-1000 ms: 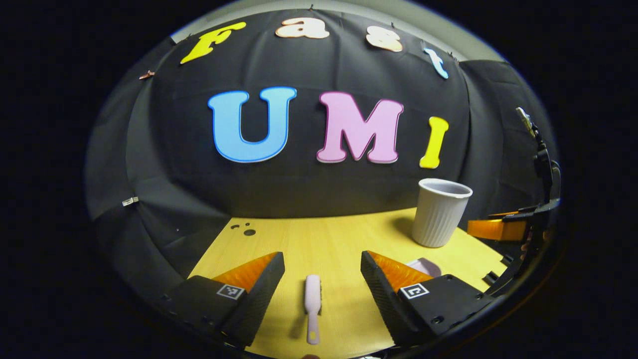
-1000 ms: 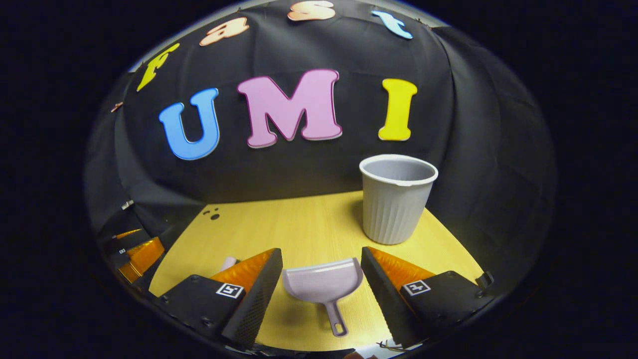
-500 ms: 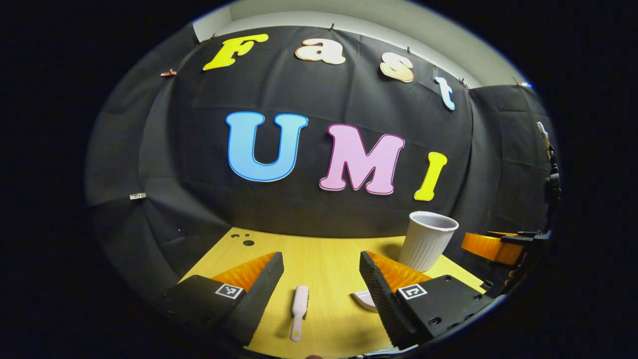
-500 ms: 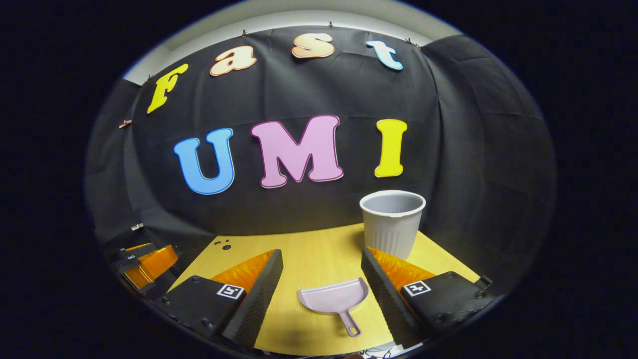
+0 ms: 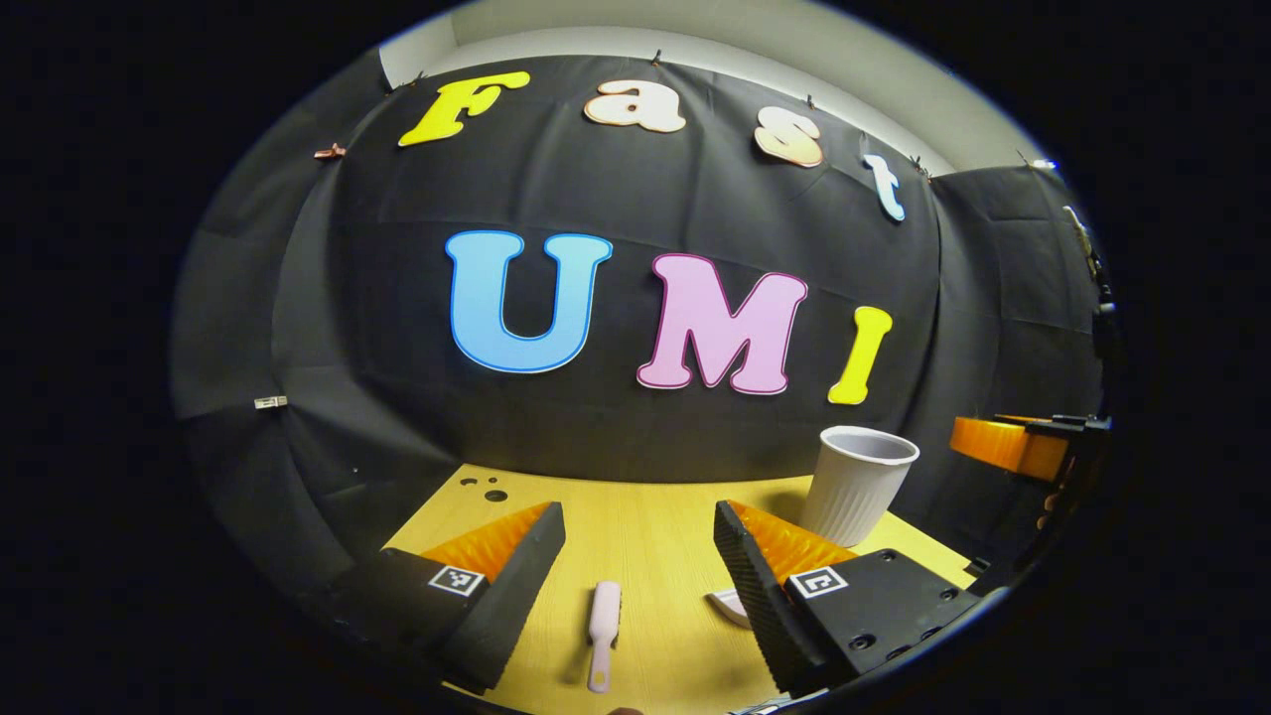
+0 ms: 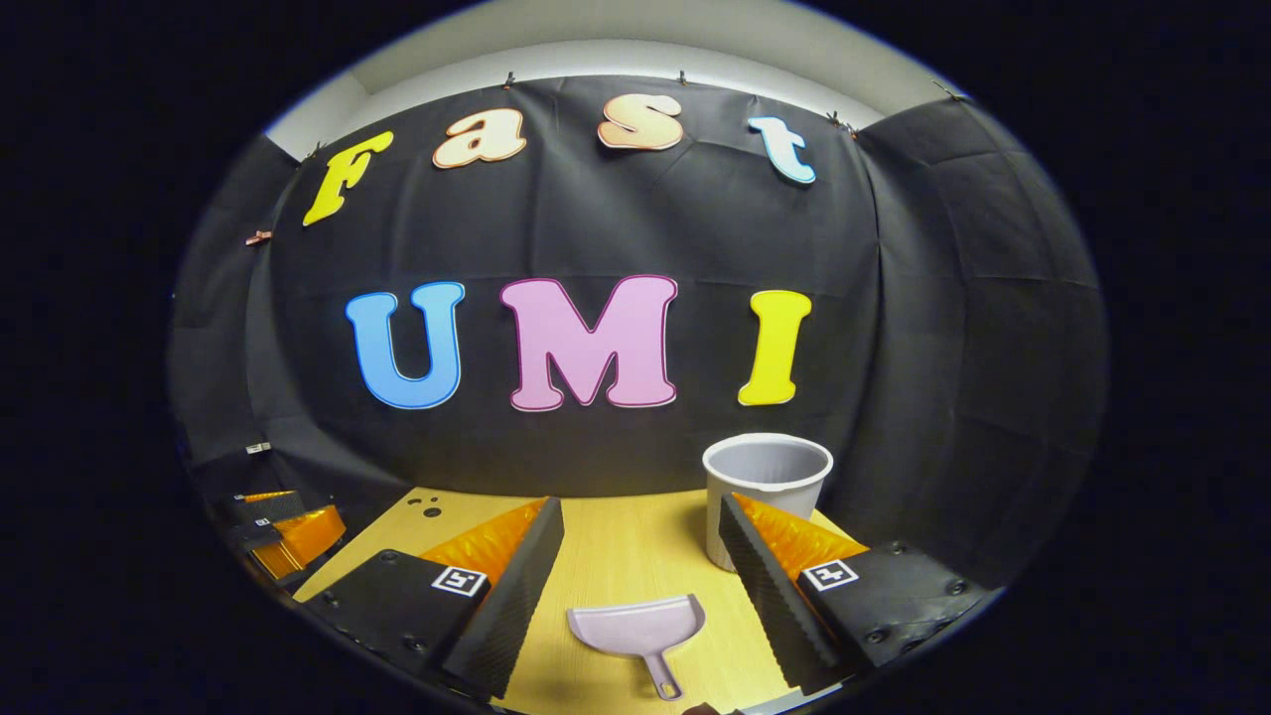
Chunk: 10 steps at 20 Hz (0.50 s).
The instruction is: Pick up the small broom and dustpan from the desktop, sweep the trash into the dustpan with the broom, and then empty the trash into the garbage bin.
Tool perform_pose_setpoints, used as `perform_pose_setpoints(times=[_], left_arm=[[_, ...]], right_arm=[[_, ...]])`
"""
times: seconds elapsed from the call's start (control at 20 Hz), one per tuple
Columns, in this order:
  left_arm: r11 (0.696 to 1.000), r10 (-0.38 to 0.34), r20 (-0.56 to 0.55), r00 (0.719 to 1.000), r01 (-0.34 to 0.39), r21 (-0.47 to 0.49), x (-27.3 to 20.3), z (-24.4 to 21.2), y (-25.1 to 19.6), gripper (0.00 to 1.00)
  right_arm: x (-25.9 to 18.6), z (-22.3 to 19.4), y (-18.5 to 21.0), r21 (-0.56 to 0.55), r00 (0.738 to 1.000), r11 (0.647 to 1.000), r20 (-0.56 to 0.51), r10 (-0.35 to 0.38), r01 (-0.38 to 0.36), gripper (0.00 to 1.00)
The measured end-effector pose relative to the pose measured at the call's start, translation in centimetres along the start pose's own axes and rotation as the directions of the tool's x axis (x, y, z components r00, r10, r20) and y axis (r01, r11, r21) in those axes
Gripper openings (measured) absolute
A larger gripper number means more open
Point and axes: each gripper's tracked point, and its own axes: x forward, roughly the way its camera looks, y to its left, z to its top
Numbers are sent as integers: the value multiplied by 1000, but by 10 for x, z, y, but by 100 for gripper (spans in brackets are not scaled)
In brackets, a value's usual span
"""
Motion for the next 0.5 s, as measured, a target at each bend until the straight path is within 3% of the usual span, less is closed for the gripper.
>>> perform_pose_setpoints(times=[0.5], left_arm=[[999, 34, -2, 999, -33, 25, 22, -1, -13, 96]], right_arm=[[25, -8, -9, -32, 997, 998, -42, 59, -61, 99]])
